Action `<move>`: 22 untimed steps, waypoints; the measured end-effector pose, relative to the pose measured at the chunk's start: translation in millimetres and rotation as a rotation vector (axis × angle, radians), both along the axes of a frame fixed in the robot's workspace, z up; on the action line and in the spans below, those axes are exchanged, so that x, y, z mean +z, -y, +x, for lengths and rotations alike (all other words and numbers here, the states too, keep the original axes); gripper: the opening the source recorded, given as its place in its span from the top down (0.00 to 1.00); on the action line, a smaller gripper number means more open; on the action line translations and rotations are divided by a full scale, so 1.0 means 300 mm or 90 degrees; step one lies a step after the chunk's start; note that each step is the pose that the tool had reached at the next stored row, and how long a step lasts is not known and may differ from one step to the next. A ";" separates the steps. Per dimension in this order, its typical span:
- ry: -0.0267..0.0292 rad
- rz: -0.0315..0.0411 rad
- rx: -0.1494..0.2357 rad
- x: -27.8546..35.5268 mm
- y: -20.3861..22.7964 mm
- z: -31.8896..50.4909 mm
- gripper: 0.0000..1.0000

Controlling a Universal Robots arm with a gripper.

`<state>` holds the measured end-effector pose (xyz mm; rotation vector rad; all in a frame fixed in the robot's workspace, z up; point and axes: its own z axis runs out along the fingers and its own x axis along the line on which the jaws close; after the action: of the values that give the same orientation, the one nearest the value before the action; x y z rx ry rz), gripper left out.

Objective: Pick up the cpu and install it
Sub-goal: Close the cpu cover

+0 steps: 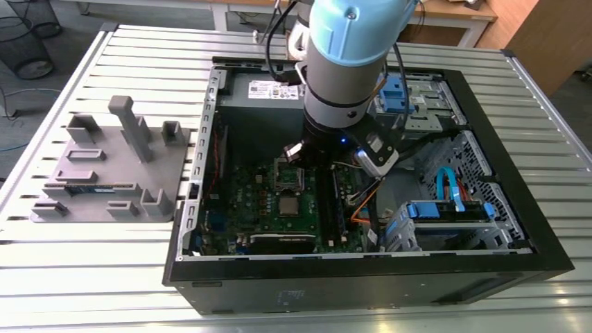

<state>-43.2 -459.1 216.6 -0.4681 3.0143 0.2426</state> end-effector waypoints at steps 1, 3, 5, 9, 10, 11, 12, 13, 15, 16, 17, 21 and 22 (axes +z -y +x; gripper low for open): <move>0.0000 0.0019 0.000 -0.002 0.000 0.000 0.89; 0.0000 0.0053 0.000 -0.007 0.000 0.000 0.89; 0.0000 0.0093 0.000 -0.011 0.000 0.000 0.89; 0.0003 0.0233 0.000 -0.018 -0.001 0.000 0.89; 0.0004 0.0282 0.000 -0.019 -0.001 0.000 0.89; 0.0005 0.0325 0.000 -0.019 -0.002 -0.001 0.89; 0.0008 0.0355 0.000 -0.020 -0.002 -0.001 0.89; 0.0010 0.0367 0.000 -0.020 -0.002 -0.003 0.89; 0.0017 0.0373 0.000 -0.021 -0.002 -0.006 0.89; 0.0020 0.0374 0.000 -0.021 -0.002 -0.008 0.89; 0.0023 0.0373 0.000 -0.021 -0.002 -0.010 0.89; 0.0031 0.0372 0.000 -0.021 -0.002 -0.014 0.89; 0.0031 0.0373 0.000 -0.022 -0.002 -0.014 0.89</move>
<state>-47.3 -458.4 210.1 -0.4633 2.9929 0.3282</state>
